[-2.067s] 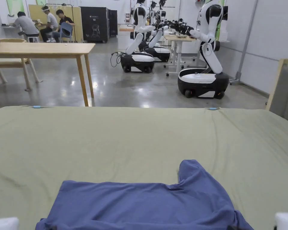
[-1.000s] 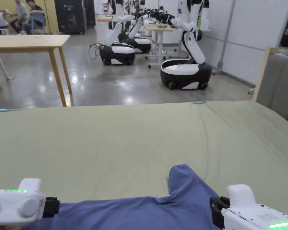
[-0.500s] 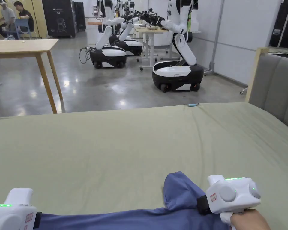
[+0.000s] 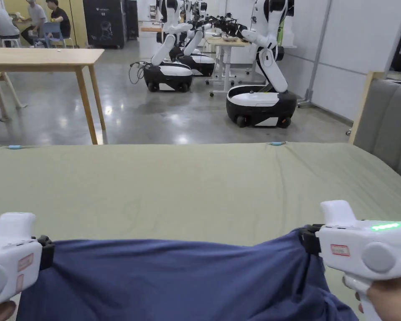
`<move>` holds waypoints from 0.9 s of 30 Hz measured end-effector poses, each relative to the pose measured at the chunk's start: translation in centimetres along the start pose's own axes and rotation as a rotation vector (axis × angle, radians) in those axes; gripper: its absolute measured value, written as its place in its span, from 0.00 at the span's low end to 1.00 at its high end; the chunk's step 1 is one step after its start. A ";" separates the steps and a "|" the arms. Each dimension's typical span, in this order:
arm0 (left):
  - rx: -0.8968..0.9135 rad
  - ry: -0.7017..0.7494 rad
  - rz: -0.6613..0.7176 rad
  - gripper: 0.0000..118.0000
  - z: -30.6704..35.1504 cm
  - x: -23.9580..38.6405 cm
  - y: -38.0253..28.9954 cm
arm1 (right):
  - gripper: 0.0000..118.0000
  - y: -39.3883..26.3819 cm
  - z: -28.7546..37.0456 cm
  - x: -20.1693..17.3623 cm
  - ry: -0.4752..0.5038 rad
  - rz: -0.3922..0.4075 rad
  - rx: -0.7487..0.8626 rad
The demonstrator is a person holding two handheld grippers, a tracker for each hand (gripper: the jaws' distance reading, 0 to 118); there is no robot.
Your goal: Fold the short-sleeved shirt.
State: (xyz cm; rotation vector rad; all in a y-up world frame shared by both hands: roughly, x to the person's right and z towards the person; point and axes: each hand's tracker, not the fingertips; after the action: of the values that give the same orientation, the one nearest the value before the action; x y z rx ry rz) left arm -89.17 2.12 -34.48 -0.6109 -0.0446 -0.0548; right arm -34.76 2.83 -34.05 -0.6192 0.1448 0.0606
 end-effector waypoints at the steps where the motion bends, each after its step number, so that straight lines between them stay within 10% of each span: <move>1: 0.007 -0.007 0.004 0.03 2.3 -0.2 -1.0 | 0.01 -1.1 2.0 -0.4 0.008 0.008 0.019; 16: -0.162 -0.021 0.063 0.13 9.2 -2.0 -19.0 | 0.02 -20.7 8.8 -3.2 -0.026 -0.120 -0.129; 19: -0.062 0.040 0.018 0.82 10.5 -0.5 -17.2 | 0.36 -18.5 10.8 -4.3 -0.060 -0.108 -0.029; 21: 0.052 -0.011 0.021 0.84 11.8 1.6 -15.3 | 0.74 -16.5 12.0 -5.9 -0.042 -0.091 0.051; 27: 0.213 -0.011 -0.070 0.81 11.0 9.2 -11.2 | 0.79 -11.5 11.3 -13.5 0.005 -0.014 0.241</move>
State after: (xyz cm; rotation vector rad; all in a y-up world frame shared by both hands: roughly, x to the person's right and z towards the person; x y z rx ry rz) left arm -80.97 -1.08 -18.54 -0.3965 -0.0815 -0.1126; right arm -45.62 -0.12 -16.29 -0.3802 0.1503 0.0275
